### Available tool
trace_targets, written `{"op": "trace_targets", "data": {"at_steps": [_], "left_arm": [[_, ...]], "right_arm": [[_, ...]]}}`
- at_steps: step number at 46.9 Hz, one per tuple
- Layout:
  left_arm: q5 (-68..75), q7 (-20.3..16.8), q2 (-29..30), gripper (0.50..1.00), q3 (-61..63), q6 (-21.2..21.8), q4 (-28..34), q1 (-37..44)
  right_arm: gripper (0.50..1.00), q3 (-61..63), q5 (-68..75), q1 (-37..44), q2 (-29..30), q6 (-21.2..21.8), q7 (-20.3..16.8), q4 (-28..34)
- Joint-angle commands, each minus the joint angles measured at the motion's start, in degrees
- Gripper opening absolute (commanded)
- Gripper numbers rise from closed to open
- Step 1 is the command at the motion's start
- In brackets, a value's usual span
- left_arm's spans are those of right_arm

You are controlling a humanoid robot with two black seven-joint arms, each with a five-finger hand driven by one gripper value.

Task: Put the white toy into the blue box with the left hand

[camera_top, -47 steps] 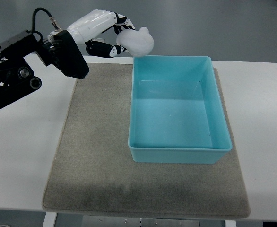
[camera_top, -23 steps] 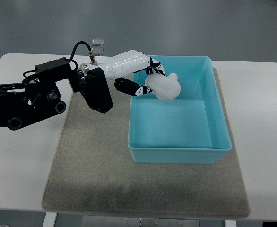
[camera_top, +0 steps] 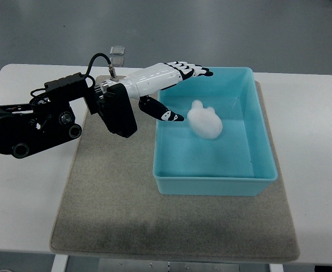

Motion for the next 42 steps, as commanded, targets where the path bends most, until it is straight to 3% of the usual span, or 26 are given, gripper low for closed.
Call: {"op": "trace_targets", "data": {"at_steps": [1, 12, 30, 37, 42], "left_arm": [[-0.1, 0.0, 0.1, 0.992, -0.1, 0.0, -0.1, 0.0], [-5.1, 0.1, 0.3, 0.992, -1.0, 1.1, 0.4, 0.2], [-56.6, 0.1, 2.5, 0.994, -1.2, 7.4, 4.6, 0.3], [-72.1, -1.4, 3.3, 0.999, -2.7, 6.2, 7.2, 2.0], [-81.4, -2.5, 3.3, 0.996, -7.5, 2.1, 8.9, 5.5]], "right_arm": [[0.936, 0.0, 0.0, 0.0, 0.0, 0.0, 0.0, 0.0], [0.936, 0.0, 0.0, 0.0, 0.0, 0.0, 0.0, 0.0], [0.936, 0.0, -0.1, 0.0, 0.0, 0.0, 0.0, 0.0], [0.936, 0.0, -0.1, 0.0, 0.0, 0.0, 0.0, 0.0], [0.936, 0.0, -0.1, 0.0, 0.0, 0.0, 0.0, 0.0]]}}
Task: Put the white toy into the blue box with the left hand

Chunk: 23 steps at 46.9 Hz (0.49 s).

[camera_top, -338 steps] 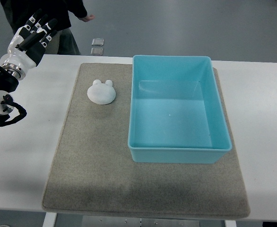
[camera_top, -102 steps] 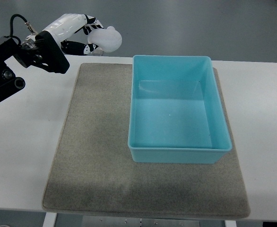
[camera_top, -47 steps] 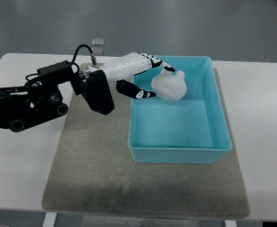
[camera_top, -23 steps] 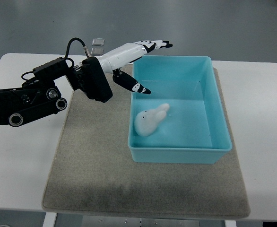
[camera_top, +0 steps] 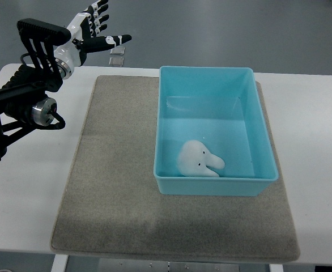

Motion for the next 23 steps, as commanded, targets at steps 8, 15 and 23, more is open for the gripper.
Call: {"op": "trace_targets", "data": {"at_steps": [8, 15, 23], "left_arm": [[-7.6, -0.4, 0.0, 0.999, -11.9, -5.8, 2.3, 8.3], [-7.5, -0.4, -0.1, 0.999, -17.7, -7.3, 1.8, 13.3], [-7.8, -0.4, -0.4, 0.999, -19.0, -11.3, 1.8, 15.4]], "right_arm": [[0.936, 0.0, 0.1, 0.0, 0.0, 0.1, 0.0, 0.0], [0.936, 0.0, 0.1, 0.0, 0.0, 0.1, 0.0, 0.0], [0.936, 0.0, 0.0, 0.0, 0.0, 0.0, 0.0, 0.0]]}}
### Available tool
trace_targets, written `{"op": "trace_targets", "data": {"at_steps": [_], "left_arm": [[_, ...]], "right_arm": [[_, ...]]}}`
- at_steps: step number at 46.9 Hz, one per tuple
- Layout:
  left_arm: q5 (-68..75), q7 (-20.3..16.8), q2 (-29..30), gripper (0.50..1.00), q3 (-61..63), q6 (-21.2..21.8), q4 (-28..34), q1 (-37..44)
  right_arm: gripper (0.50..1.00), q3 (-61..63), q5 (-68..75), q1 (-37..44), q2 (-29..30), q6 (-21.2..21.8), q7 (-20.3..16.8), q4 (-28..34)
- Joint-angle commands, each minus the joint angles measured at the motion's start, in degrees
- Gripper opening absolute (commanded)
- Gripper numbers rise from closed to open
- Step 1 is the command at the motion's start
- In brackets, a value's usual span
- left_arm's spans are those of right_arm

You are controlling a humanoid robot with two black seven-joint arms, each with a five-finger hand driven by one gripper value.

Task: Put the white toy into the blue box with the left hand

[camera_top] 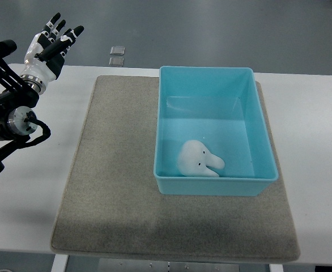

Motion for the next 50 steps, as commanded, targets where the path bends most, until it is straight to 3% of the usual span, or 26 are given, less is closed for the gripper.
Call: {"op": "trace_targets", "data": {"at_steps": [1, 17, 27, 50], "left_arm": [[-0.2, 0.0, -0.1, 0.999, -0.6, -1.5, 0.0, 0.8], [-8.8, 0.0, -2.4, 0.999, -3.5, -5.2, -0.4, 3.4], [-8.9, 0.0, -5.1, 0.999, -3.7, -6.9, -0.5, 6.0], [-8.8, 0.0, -5.3, 0.999, -5.2, -9.1, -0.4, 7.6]], "right_arm": [[0.936, 0.0, 0.0, 0.0, 0.0, 0.0, 0.0, 0.0], [0.936, 0.0, 0.0, 0.0, 0.0, 0.0, 0.0, 0.0], [0.936, 0.0, -0.1, 0.0, 0.0, 0.0, 0.0, 0.0], [0.936, 0.1, -0.2, 0.1, 0.0, 0.7, 0.0, 0.8]]}}
